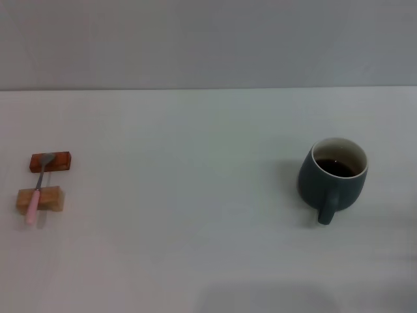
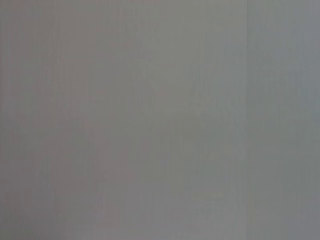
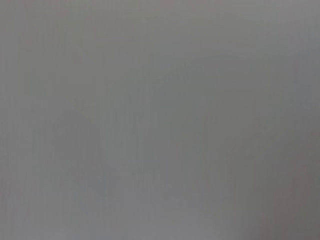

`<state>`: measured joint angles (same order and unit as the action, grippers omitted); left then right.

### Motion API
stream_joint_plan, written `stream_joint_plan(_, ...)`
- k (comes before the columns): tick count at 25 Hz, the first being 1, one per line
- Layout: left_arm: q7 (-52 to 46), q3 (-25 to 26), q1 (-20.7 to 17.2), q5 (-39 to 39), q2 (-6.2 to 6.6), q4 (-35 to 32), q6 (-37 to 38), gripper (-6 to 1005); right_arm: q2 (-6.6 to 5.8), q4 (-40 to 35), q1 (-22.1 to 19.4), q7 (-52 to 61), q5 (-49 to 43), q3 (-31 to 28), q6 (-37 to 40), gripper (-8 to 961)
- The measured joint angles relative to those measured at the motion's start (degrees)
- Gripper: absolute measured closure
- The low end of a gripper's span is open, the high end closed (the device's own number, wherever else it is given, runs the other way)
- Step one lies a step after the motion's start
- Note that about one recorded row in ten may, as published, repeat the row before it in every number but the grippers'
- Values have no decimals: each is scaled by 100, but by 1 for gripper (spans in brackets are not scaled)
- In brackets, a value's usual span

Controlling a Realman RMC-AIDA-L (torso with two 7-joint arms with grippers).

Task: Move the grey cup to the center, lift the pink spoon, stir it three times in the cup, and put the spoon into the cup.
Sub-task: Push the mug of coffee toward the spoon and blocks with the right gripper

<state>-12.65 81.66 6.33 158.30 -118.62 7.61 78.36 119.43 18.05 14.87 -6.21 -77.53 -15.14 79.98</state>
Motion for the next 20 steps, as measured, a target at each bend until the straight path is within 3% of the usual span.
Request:
stream_joint_plan(11,0,23,29,-1,-2,9,-32,185,1,-4,117,4,2,-209,-189,954)
stream_joint_plan(15,0,24,65,-1,-5,-8,-78,185,-2,-124,423,6,2,-572,-947,954)
stream_joint_plan(20,0,7,70,-1,-7,39,-84,185,6,-286,682,7,-43,-532,-1183,954)
